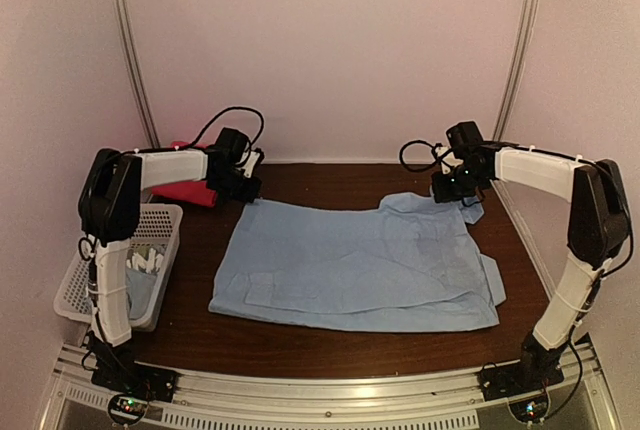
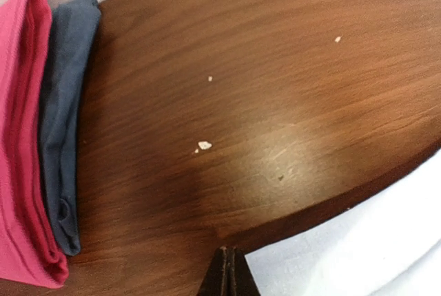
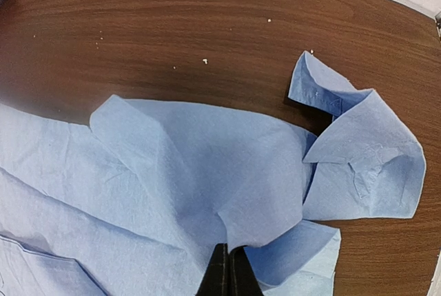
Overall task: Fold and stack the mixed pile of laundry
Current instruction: Pick up the 1/3-folded shirt from the center of the board, then fold the 1/3-folded shirt at the center of the board.
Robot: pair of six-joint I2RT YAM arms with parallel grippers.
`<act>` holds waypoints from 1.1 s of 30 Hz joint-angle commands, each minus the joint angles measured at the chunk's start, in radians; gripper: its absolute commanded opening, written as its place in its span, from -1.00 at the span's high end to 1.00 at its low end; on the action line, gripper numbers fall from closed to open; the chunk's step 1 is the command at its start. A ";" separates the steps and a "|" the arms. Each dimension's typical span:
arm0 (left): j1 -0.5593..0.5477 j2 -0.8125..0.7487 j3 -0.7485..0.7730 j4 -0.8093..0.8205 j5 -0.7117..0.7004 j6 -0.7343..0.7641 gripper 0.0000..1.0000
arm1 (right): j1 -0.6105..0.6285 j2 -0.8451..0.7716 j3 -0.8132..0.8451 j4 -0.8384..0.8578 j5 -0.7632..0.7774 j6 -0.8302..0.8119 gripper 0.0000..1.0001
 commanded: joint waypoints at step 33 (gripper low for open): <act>-0.105 -0.538 -0.605 0.119 -0.175 -0.023 1.00 | 0.109 -0.452 -0.411 -0.098 -0.009 0.117 1.00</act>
